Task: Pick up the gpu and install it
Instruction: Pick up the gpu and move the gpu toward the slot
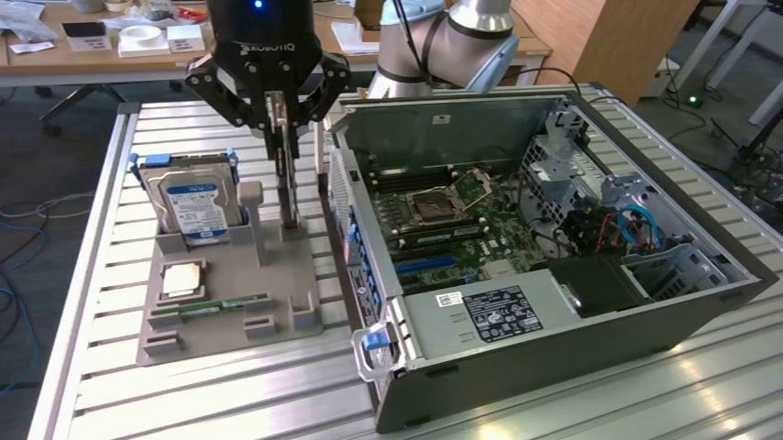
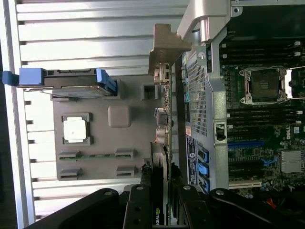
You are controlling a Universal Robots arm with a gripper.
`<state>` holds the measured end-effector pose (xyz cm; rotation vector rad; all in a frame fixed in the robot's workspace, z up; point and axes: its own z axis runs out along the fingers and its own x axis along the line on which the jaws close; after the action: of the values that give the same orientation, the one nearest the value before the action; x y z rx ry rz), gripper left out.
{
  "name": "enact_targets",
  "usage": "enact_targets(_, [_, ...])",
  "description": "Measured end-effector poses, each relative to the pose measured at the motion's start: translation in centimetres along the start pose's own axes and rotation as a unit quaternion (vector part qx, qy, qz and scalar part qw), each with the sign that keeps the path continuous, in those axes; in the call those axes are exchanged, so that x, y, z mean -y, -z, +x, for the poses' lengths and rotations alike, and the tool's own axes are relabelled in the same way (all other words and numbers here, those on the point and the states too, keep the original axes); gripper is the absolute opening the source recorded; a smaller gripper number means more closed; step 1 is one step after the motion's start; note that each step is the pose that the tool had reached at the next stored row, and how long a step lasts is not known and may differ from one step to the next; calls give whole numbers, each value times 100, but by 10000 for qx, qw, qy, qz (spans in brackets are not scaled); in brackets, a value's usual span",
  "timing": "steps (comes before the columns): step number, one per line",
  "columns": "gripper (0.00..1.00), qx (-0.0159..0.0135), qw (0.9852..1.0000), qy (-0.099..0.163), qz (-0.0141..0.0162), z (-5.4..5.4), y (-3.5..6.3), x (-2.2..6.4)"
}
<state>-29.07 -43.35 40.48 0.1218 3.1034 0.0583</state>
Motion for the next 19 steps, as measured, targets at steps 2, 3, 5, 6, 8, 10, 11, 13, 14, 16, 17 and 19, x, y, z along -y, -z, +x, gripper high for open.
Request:
enact_targets(2, [26, 0, 10000, 0, 0, -1, 12, -1])
enact_targets(3, [26, 1, 10000, 0, 0, -1, 15, -1])
enact_targets(5, [26, 1, 10000, 0, 2, -1, 23, -1])
enact_targets(6, [26, 1, 10000, 0, 5, -1, 23, -1])
enact_targets(8, [26, 1, 10000, 0, 5, -1, 23, -1])
enact_targets(10, [26, 2, 10000, 0, 5, -1, 23, -1])
enact_targets(11, [26, 1, 10000, 0, 6, -1, 23, -1])
enact_targets(13, [26, 1, 10000, 0, 5, -1, 23, -1])
enact_targets(14, [26, 1, 10000, 0, 6, -1, 23, -1])
enact_targets(16, [26, 2, 10000, 0, 5, -2, 31, -2])
enact_targets(17, [26, 1, 10000, 0, 6, -2, 40, -2])
enact_targets(19, [26, 1, 10000, 0, 6, -3, 66, -3])
